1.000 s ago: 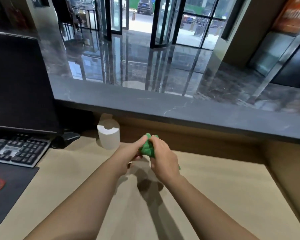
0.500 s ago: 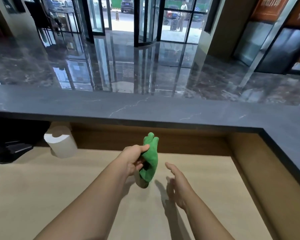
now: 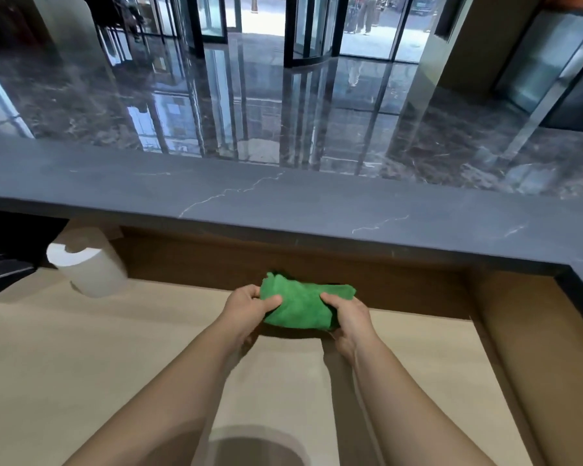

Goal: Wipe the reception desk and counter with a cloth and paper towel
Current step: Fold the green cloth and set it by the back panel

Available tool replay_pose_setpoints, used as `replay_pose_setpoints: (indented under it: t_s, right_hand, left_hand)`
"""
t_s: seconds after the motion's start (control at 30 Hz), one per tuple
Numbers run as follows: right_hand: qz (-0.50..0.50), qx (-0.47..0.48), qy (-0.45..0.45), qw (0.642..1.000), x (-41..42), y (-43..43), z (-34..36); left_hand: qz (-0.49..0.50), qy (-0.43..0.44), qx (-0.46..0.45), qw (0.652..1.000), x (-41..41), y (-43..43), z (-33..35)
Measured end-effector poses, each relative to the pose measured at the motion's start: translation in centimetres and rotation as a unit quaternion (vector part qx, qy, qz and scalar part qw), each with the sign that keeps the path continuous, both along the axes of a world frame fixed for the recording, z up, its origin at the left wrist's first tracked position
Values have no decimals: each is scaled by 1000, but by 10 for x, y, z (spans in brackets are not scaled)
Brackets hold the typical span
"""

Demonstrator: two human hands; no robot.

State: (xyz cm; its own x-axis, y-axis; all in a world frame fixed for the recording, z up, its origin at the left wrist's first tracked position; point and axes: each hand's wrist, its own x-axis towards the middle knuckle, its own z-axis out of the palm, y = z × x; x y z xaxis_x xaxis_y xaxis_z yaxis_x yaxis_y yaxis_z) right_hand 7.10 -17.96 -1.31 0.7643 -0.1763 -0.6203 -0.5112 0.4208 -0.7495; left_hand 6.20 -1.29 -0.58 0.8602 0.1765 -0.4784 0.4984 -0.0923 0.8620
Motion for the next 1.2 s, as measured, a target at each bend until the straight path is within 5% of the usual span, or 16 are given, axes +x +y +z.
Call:
replay_pose_setpoints:
  t_s: [0.2, 0.33, 0.43, 0.6, 0.77, 0.93, 1.2]
  right_hand:
    - [25, -211, -15, 977, 52, 11, -16]
    - [67, -262, -24, 962, 69, 20, -28]
    - [127, -246, 54, 959, 76, 31, -31]
    - [287, -527, 128, 790, 71, 39, -21]
    - [276, -608, 134, 732, 70, 44, -17]
    - [219, -726, 33, 651, 38, 77, 9]
    - [256, -641, -94, 718, 5, 221, 36]
  left_hand:
    - [-25, 1, 338, 941, 48, 8, -28]
    - [-29, 37, 331, 942, 63, 11, -41]
    - [-59, 50, 297, 952, 67, 14, -45]
    - [-157, 48, 433, 887, 61, 11, -35]
    - [-160, 5, 468, 869, 52, 19, -20]
    - [-124, -23, 407, 905, 24, 55, -1]
    - [96, 9, 254, 962, -20, 194, 26]
